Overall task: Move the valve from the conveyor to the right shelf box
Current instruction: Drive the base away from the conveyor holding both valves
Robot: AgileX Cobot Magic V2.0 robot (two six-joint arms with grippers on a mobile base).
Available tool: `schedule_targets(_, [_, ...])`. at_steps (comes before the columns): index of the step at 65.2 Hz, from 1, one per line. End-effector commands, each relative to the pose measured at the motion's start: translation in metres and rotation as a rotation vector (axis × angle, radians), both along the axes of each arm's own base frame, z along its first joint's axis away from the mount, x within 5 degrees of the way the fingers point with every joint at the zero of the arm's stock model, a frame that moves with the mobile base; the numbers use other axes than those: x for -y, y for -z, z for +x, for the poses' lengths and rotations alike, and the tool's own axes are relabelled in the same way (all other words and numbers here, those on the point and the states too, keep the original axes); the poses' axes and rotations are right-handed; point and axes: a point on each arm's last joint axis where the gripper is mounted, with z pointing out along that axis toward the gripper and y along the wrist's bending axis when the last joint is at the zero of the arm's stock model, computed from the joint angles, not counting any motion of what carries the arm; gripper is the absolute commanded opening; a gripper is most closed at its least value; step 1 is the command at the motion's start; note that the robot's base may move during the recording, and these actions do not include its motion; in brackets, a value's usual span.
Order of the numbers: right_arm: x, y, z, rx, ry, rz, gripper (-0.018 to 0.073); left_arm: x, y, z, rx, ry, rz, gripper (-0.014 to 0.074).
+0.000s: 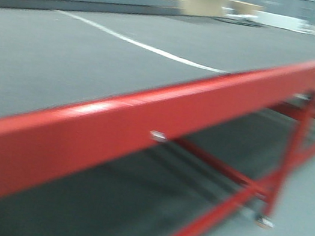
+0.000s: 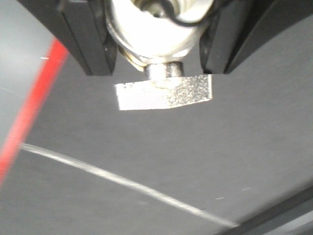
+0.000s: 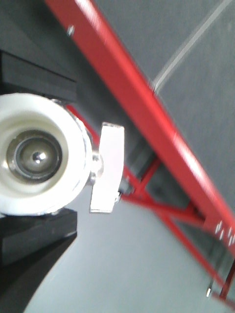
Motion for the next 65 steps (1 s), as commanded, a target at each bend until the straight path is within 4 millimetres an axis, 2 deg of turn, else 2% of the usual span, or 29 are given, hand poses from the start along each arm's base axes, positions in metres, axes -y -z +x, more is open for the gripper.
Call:
schedule_targets(1, [0.0011, -0.0132, -0.0039, 0.103, 0.008, 0.0, -0.0153, 0.002, -0.0095, -0.004, 0.073, 0.006, -0.008, -0.0111])
schedule_targets(65, [0.0011, -0.0132, -0.0039, 0.103, 0.008, 0.0, -0.0153, 0.002, -0.0095, -0.004, 0.073, 0.006, -0.008, -0.0111])
